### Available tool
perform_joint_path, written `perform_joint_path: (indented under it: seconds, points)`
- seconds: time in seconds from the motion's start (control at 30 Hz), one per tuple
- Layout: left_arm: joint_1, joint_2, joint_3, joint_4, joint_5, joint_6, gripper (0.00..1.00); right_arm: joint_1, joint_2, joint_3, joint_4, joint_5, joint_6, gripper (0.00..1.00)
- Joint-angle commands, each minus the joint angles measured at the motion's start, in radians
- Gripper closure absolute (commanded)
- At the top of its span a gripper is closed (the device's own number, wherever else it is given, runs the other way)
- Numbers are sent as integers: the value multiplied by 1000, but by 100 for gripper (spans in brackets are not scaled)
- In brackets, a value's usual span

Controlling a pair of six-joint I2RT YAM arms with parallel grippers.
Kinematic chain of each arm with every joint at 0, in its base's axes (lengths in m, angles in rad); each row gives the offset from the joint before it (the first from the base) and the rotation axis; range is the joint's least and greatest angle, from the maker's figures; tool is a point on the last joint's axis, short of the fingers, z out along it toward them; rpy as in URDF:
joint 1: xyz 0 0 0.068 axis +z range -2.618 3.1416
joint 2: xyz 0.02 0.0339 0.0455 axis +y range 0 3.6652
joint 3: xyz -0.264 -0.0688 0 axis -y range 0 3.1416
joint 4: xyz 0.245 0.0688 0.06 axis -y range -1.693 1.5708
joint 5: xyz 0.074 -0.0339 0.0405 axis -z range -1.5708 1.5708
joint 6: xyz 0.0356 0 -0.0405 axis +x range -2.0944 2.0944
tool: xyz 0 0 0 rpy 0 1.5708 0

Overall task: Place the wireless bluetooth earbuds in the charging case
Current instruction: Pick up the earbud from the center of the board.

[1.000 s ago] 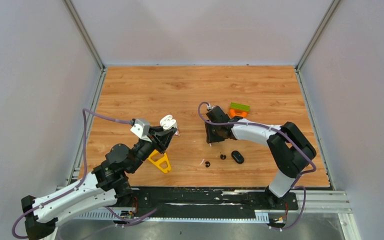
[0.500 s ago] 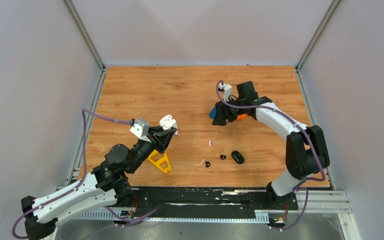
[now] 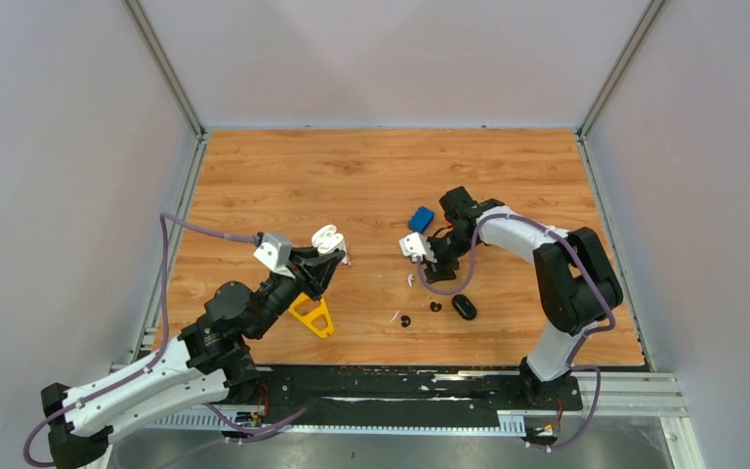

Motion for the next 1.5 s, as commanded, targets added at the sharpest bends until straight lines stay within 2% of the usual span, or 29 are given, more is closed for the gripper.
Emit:
perform_joint_path:
  seconds: [0.0, 0.3, 0.8, 1.03, 1.3, 1.47]
  points:
    - [-2, -9, 31, 6, -1, 0, 100, 57, 30, -10, 25, 69, -218, 50]
    - [-2, -24, 25, -6, -10, 8, 100, 102, 164, 96, -49, 114, -237, 61]
    - [-2, -53, 11, -10, -21, 10, 100, 152, 226, 152, -133, 161, -218, 60]
    - [-2, -66, 10, -23, -23, 9, 100, 161, 291, 224, -211, 195, -208, 65]
    - [-2, -65, 5, -18, -22, 10, 100, 185, 287, 195, -175, 226, -202, 67]
    - [-3, -69, 5, -24, -24, 15, 100, 190, 277, 182, -151, 220, -193, 65]
